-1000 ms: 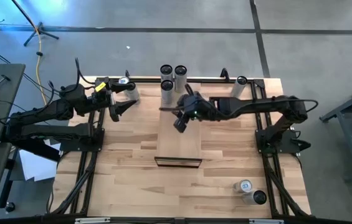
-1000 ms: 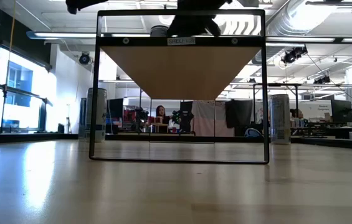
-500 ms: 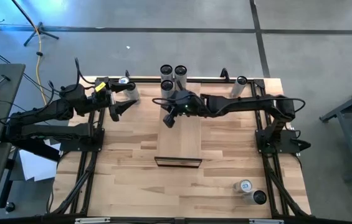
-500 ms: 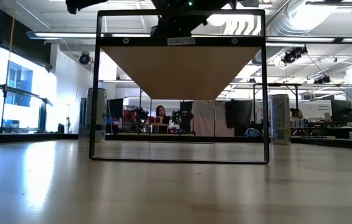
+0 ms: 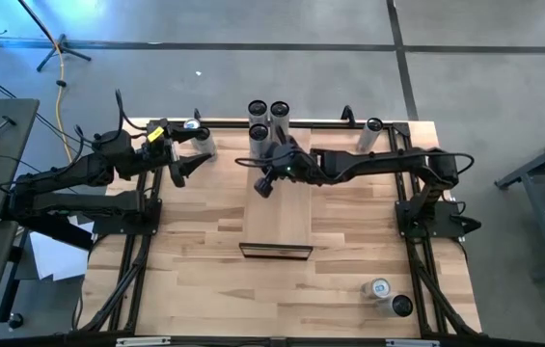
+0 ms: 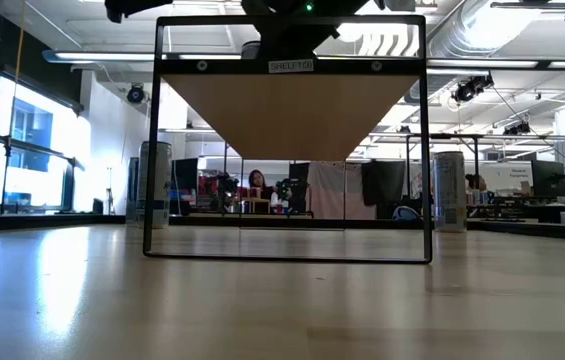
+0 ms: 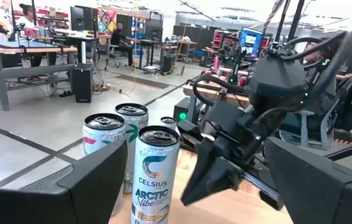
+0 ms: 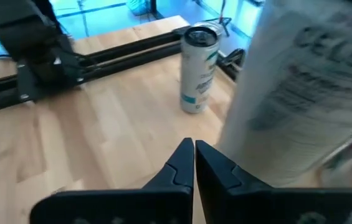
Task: Place canned beverage on shelf
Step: Put the bottom white blue soda can on the shelf
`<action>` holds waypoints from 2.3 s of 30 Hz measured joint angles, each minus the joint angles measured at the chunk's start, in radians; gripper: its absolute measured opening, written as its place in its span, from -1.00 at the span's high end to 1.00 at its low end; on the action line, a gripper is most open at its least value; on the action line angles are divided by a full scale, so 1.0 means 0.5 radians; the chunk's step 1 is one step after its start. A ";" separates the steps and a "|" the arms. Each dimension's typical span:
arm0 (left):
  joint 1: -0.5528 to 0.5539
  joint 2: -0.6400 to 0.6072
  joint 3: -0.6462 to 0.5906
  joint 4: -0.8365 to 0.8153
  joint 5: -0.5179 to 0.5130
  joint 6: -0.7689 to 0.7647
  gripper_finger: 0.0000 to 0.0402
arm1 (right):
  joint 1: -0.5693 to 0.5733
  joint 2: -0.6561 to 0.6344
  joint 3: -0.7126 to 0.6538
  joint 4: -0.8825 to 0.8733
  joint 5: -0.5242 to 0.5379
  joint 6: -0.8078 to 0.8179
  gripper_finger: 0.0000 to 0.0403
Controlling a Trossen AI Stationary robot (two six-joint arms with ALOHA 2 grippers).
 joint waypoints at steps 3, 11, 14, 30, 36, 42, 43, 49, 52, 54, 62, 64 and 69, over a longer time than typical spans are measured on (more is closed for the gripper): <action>0.000 0.001 0.000 0.000 -0.001 0.000 -0.75 | -0.012 0.000 0.000 -0.004 0.027 -0.005 1.00; 0.000 0.001 0.000 0.000 -0.002 0.000 -0.75 | -0.076 0.000 0.000 -0.006 -0.002 -0.055 1.00; 0.000 0.000 0.000 -0.001 -0.002 0.000 -0.75 | -0.085 0.000 0.000 -0.026 -0.006 -0.058 1.00; 0.000 0.001 0.000 -0.001 -0.002 0.000 -0.75 | -0.117 -0.006 0.000 -0.134 0.018 -0.130 1.00; 0.001 0.000 0.000 -0.002 -0.002 0.000 -0.75 | -0.163 -0.048 0.000 -0.167 0.020 -0.147 1.00; 0.000 0.001 0.000 -0.002 -0.002 0.000 -0.75 | -0.183 -0.067 0.000 -0.187 -0.044 -0.151 1.00; 0.001 0.000 0.000 -0.002 -0.002 -0.001 -0.75 | -0.183 -0.069 0.000 -0.207 -0.051 -0.163 1.00; 0.001 0.000 0.000 -0.002 -0.002 -0.001 -0.75 | -0.184 -0.087 0.000 -0.323 -0.049 -0.200 1.00; 0.000 0.007 0.000 -0.005 -0.024 -0.001 -0.75 | -0.188 -0.090 0.001 -0.381 0.009 -0.210 1.00; 0.000 0.026 0.000 -0.042 -0.085 0.005 -0.75 | -0.193 -0.090 0.001 -0.378 0.040 -0.231 1.00; 0.019 0.273 -0.001 -0.172 -0.230 0.280 -0.75 | -0.239 -0.092 0.001 -0.350 0.040 -0.234 1.00; 0.050 0.375 -0.001 -0.195 -0.231 0.288 -0.75 | -0.246 -0.092 0.001 -0.347 0.034 -0.232 1.00; 0.158 0.616 -0.001 -0.179 -0.220 0.518 -0.71 | -0.249 -0.092 0.001 -0.345 0.008 -0.216 1.00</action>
